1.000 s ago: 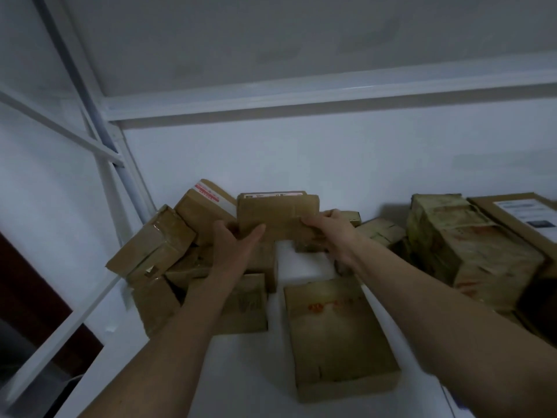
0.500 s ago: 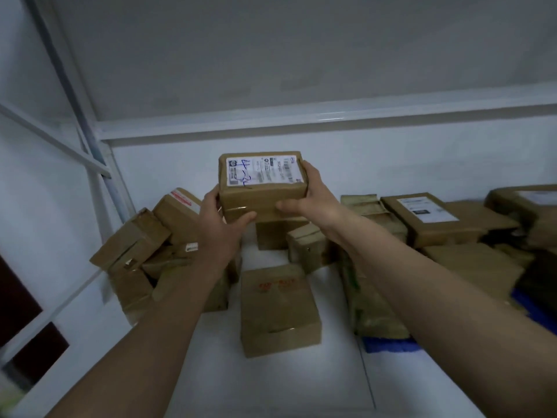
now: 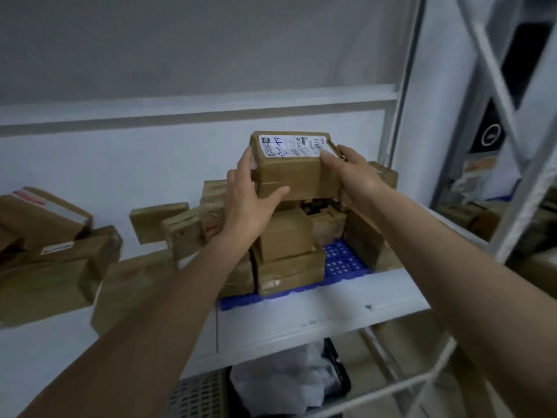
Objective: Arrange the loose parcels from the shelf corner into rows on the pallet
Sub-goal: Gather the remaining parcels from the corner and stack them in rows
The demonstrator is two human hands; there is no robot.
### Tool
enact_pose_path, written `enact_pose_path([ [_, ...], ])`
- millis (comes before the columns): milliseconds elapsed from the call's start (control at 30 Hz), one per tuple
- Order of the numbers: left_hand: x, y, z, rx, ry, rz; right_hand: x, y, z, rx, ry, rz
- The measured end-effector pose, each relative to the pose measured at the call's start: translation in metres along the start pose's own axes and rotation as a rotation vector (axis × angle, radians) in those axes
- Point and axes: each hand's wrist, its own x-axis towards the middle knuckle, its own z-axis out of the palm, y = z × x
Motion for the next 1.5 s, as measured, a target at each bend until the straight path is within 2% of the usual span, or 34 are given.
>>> enact_pose_path([
  [133,-0.025,0.014,0.061,-0.047,-0.189,-0.058,0.000,0.043,-0.061,-0.041,0.115,0.080],
  [267,-0.043,0.010,0.103,-0.078,-0.279,-0.170,0.004,0.085,-0.096,-0.071,0.151,0.206],
  [400,-0.043,-0.001,0.125,-0.025,-0.339,-0.210,0.012,0.115,-0.104,-0.070,0.130,0.317],
  [600,-0.022,-0.021,0.146,0.115,-0.467,-0.156,0.040,0.133,-0.100,-0.125,0.137,0.367],
  [933,0.007,-0.034,0.161,0.605,-0.497,0.041,0.089,0.146,-0.099,-0.401,0.106,0.372],
  [1067,0.013,-0.031,0.160,0.652,-0.526,0.030,0.103,0.146,-0.098,-0.525,0.033,0.334],
  [1233,0.009,-0.031,0.157,0.713,-0.519,-0.015,0.117,0.153,-0.091,-0.654,-0.156,0.298],
  [1367,0.001,-0.025,0.169,0.628,-0.514,-0.108,0.120,0.163,-0.095,-0.760,-0.177,0.276],
  [1500,-0.001,-0.020,0.182,0.507,-0.470,-0.214,0.125,0.170,-0.102,-0.760,-0.190,0.248],
])
